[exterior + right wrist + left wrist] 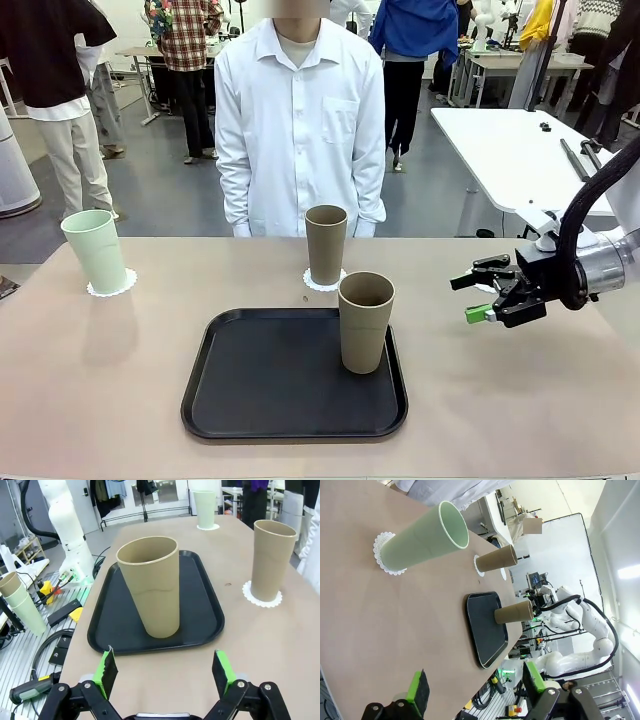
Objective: Place coasters on the table and set cups on them.
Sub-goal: Take one Reusable plastic cup from the Flat Tray and place it on a coaster set by the human.
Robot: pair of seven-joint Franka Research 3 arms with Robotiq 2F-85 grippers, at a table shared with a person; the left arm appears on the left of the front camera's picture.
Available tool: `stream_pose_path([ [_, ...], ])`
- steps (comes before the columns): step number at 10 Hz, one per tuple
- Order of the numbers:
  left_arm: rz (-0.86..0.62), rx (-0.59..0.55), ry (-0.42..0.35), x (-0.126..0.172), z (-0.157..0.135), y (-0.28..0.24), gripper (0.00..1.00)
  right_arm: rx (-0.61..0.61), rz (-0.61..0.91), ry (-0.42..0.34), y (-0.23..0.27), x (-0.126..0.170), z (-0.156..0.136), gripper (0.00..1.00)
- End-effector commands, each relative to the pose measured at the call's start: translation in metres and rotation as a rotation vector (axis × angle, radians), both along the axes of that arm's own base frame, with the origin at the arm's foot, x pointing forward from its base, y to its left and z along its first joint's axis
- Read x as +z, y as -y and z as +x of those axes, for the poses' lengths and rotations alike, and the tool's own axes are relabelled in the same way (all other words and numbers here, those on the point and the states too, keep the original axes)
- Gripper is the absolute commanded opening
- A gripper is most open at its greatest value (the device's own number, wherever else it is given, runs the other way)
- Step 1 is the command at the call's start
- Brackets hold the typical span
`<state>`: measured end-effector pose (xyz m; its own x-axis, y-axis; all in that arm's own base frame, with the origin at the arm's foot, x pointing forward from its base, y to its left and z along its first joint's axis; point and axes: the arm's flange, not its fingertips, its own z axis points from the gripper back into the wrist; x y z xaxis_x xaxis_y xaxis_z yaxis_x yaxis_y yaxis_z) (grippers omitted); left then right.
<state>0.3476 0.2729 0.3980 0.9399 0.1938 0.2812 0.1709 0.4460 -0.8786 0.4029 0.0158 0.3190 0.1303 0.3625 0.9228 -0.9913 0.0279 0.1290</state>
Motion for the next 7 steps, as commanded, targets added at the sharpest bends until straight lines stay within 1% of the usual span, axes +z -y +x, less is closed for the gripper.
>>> stream_pose_path([
  [1, -0.009, -0.004, 0.004, 0.002, -0.002, -0.001, 1.00, -0.001, -0.001, 0.000, 0.000, 0.000, 0.000, 1.00],
  [2, -0.009, -0.004, 0.004, 0.002, -0.002, -0.001, 1.00, 0.015, -0.014, -0.015, -0.009, -0.010, 0.000, 1.00],
  [4, -0.009, -0.004, 0.004, 0.002, -0.002, -0.001, 1.00, 0.030, 0.045, 0.003, -0.027, -0.019, 0.000, 1.00],
  [7, -0.009, -0.004, 0.004, 0.002, -0.002, -0.001, 1.00, 0.079, 0.140, 0.003, -0.045, -0.032, 0.002, 1.00],
])
